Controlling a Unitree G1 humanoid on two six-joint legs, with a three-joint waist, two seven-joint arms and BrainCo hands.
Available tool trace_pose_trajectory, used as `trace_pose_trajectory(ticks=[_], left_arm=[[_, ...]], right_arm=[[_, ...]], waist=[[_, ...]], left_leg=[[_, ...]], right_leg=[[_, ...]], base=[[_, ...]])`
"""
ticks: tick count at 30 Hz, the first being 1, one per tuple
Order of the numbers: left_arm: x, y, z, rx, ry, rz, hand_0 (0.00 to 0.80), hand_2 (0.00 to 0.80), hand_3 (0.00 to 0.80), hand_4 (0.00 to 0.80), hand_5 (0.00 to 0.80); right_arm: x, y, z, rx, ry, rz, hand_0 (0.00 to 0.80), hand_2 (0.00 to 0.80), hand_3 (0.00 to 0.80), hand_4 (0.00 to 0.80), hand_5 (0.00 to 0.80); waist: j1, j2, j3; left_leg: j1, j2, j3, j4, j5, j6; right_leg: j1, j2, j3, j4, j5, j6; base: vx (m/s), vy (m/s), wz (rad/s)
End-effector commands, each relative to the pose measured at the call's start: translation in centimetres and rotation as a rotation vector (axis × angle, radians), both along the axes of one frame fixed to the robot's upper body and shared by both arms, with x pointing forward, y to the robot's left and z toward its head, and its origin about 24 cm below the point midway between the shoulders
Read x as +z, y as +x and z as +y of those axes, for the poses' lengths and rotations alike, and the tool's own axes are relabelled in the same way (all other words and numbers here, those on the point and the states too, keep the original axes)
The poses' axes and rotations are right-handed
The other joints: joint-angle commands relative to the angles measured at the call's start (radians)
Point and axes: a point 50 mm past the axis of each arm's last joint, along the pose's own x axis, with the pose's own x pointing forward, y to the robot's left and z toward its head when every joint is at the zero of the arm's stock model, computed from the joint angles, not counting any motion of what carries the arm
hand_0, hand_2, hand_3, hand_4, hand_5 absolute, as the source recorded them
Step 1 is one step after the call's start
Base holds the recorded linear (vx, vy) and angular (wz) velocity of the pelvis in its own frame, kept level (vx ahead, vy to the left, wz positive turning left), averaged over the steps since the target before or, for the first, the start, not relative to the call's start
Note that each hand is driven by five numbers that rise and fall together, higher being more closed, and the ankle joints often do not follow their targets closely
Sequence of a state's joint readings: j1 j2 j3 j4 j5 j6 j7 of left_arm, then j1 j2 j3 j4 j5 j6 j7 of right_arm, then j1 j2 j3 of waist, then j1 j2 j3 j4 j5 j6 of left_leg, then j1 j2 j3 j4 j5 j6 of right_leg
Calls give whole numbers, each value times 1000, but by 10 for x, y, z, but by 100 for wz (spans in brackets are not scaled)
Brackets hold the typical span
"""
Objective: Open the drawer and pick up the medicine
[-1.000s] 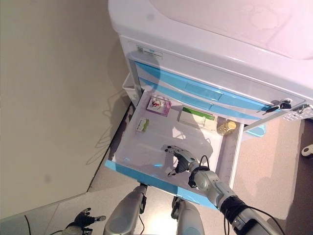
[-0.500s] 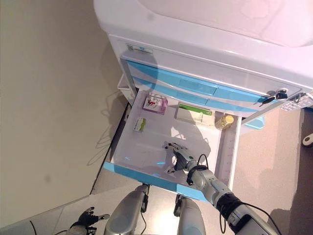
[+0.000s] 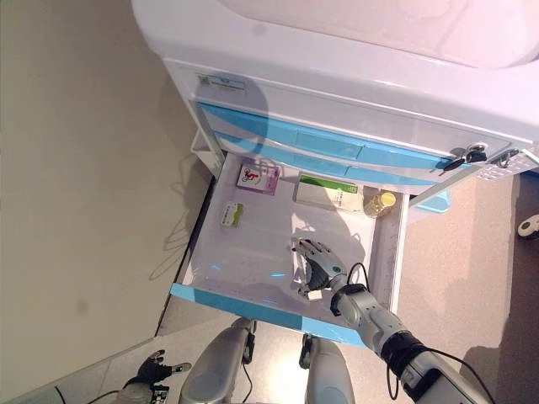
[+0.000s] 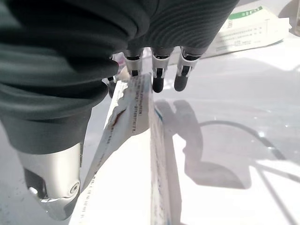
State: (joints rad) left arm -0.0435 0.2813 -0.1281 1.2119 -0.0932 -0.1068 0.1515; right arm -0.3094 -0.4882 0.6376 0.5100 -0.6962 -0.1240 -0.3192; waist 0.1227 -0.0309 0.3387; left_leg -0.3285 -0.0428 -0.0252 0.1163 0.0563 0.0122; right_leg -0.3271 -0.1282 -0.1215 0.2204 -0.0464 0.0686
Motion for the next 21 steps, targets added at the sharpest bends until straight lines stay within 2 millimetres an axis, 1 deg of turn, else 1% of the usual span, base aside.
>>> trace_pose_trajectory(ticks=[1,4,8,10,14,16,18,19,21], left_arm=[[-2,-4,-6,7,3,-5,0,0,0,0,0],[-2,-4,-5,16,6,-3,0,0,0,0,0],[-2,-5,-4,21,10,1,0,0,0,0,0],[-2,-4,-4,25,11,0,0,0,0,0,0],[-3,-5,-5,30,12,2,0,0,0,0,0],[-3,-4,-6,26,11,3,0,0,0,0,0],[-3,-4,-7,24,12,2,0,0,0,0,0],[-3,-2,-8,18,9,-3,0,0,0,0,0],[-3,-2,-9,14,8,-6,0,0,0,0,0]], right_arm=[[19,1,6,49,22,-112,0,0,0,0,0],[21,0,-1,11,42,-116,0,0,0,0,0],[19,-1,-8,-29,42,-110,0,0,0,0,0],[13,-2,-12,-65,42,-86,0,0,0,0,0],[7,-2,-13,-92,40,-64,0,0,0,0,0],[-2,-3,-16,-119,7,-34,0,0,0,0,0],[-5,-3,-16,-124,-7,-30,0,0,0,0,0],[-12,-1,-18,-144,-34,-13,0,0,0,0,0],[-14,2,-18,-155,-50,-12,0,0,0,0,0]], waist=[[-10,-5,-21],[-17,-10,-23],[-23,-14,-23],[-24,-15,-22],[-25,-16,-21],[-24,-14,-19],[-24,-12,-18],[-22,-9,-16],[-20,-5,-14]], left_leg=[[-38,-56,8,87,-81,21],[-41,-54,10,86,-81,22],[-43,-54,10,85,-81,21],[-45,-53,12,86,-80,21],[-47,-51,14,87,-80,21],[-49,-52,12,84,-78,20],[-50,-53,12,84,-77,20],[-54,-53,11,86,-76,20],[-56,-54,10,86,-74,20]], right_leg=[[-19,-17,21,-8,86,35],[-24,-14,22,-6,87,35],[-25,-13,23,-7,89,35],[-29,-12,25,-6,90,35],[-32,-10,29,-6,92,35],[-34,-10,29,-6,93,34],[-35,-9,28,-6,93,33],[-39,-9,30,-4,93,33],[-42,-10,31,-4,94,32]], base=[[0,0,0],[0,0,0],[0,0,0],[0,0,0],[1,-1,-2],[0,0,0],[0,0,0],[0,0,0],[0,0,0]])
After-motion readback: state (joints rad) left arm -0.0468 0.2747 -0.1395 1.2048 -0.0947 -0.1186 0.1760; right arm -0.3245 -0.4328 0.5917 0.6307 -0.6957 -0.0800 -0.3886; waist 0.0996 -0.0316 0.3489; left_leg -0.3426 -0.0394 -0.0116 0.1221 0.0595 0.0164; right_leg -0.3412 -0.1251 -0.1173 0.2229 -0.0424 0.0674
